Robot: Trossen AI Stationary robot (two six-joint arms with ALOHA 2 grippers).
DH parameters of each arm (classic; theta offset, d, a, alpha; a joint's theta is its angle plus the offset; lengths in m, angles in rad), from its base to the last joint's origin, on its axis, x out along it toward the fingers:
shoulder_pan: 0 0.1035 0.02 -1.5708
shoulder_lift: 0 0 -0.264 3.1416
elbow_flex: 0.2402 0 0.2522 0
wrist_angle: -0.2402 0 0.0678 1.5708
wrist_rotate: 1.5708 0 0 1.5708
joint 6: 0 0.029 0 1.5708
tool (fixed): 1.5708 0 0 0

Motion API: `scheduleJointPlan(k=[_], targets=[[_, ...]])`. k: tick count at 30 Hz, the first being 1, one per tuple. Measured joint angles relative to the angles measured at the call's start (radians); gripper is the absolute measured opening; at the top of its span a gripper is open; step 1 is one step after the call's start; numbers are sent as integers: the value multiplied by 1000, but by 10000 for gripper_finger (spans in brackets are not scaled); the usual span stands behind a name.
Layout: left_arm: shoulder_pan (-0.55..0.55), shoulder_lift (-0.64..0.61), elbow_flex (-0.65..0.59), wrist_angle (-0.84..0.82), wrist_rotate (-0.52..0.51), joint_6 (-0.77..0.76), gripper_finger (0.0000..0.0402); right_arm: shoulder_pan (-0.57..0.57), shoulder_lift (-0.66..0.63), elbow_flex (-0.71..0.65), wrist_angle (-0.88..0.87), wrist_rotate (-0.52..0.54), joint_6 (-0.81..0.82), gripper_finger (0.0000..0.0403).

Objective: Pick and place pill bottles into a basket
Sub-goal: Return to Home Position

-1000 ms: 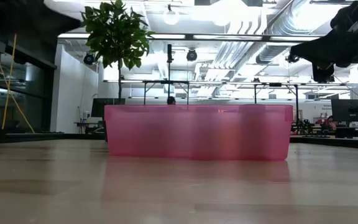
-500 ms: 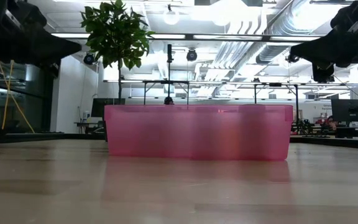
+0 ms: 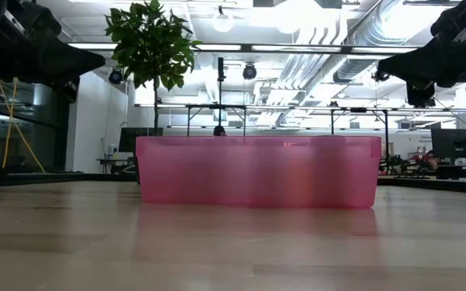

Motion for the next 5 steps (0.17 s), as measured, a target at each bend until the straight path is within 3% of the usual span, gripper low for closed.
scheduleJointPlan(k=[5], targets=[[0, 0, 0, 0, 0, 12, 31, 0, 0, 0, 0, -1, 0, 0]])
